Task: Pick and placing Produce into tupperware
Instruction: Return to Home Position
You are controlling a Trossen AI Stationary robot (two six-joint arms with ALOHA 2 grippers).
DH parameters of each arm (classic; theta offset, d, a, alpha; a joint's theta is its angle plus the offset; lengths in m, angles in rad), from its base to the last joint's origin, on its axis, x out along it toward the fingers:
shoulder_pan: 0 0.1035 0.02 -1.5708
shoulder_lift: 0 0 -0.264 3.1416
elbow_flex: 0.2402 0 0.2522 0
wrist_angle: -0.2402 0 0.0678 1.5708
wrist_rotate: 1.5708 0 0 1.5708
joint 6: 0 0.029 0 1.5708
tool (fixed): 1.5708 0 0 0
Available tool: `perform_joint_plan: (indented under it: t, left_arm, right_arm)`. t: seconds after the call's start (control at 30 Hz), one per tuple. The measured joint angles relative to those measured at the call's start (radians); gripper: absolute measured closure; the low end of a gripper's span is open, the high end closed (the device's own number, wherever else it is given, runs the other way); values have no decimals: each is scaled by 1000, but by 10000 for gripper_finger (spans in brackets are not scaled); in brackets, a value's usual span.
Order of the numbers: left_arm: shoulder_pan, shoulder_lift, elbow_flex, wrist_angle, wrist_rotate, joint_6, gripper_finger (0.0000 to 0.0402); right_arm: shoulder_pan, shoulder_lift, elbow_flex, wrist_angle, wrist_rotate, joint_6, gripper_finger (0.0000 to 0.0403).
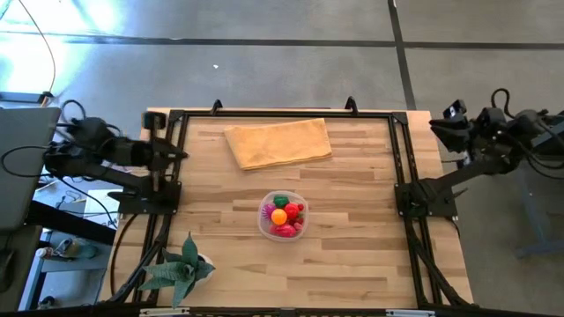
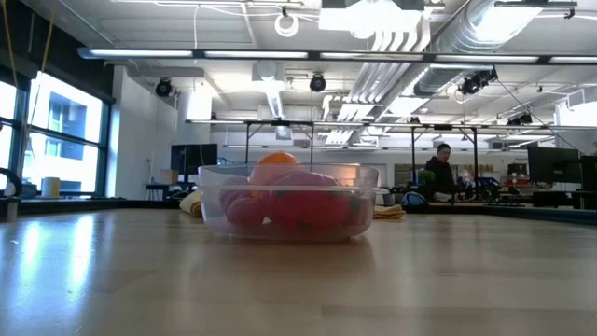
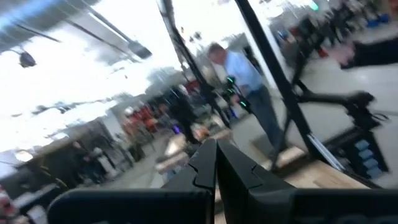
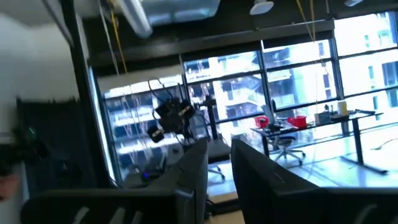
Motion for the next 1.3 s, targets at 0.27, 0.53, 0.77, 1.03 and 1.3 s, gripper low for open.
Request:
perform_joint_plan:
  t: [0.27,0.53,0.77,1.03,1.3]
  left_arm:
    - [0,-179,0,-47,-40,16,399]
    - [0,-289,0,-99,-55,16,399]
    - [0,-379,0,-149,-64,8,399]
    - [0,-469,0,-179,-71,4,399]
    - [0,-525,9,-220,-71,-10,399]
  right_arm:
    - [3,-194,-148,54,10,78,341]
    - [4,-247,-226,66,16,130,341]
    - [4,-248,-305,110,12,186,341]
    - [4,-248,-442,280,-30,216,341]
    - [4,-248,-594,503,-45,258,341]
